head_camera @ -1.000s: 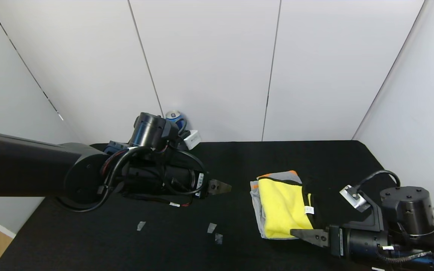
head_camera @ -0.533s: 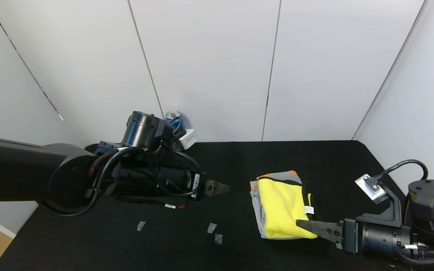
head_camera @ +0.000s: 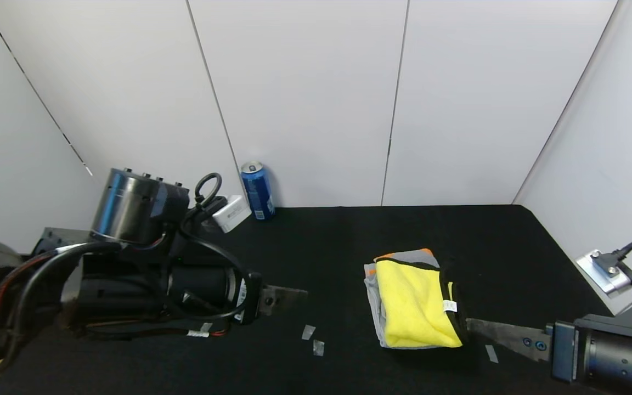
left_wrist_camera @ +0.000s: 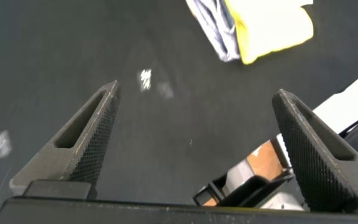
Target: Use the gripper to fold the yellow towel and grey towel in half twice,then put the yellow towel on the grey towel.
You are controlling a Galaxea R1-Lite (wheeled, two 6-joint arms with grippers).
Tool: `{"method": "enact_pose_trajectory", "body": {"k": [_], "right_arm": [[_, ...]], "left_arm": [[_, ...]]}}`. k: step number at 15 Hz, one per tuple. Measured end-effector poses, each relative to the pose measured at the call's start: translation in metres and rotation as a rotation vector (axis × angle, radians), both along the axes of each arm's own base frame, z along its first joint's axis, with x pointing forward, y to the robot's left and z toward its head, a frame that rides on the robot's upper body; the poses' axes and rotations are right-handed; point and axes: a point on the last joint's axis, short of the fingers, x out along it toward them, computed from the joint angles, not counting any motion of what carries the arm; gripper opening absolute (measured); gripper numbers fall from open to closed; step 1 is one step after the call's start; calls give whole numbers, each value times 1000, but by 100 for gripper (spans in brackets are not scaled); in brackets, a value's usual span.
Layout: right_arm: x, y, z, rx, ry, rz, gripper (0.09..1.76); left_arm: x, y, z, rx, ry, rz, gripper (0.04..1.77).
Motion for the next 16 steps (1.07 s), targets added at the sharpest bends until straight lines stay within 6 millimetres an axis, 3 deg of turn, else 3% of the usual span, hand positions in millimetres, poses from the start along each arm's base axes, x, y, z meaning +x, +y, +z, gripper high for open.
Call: {"method": "enact_pose_trajectory", "body": {"k": [8,16], "right_arm": [[-42,-24,10,-257,-68,-121,171],[-60,-61,21,-326,-130,-355,171]], "left_arm": [[-78,44,23,25,-63,67,172],[-141,85,30,44,-130,175,172]]}}
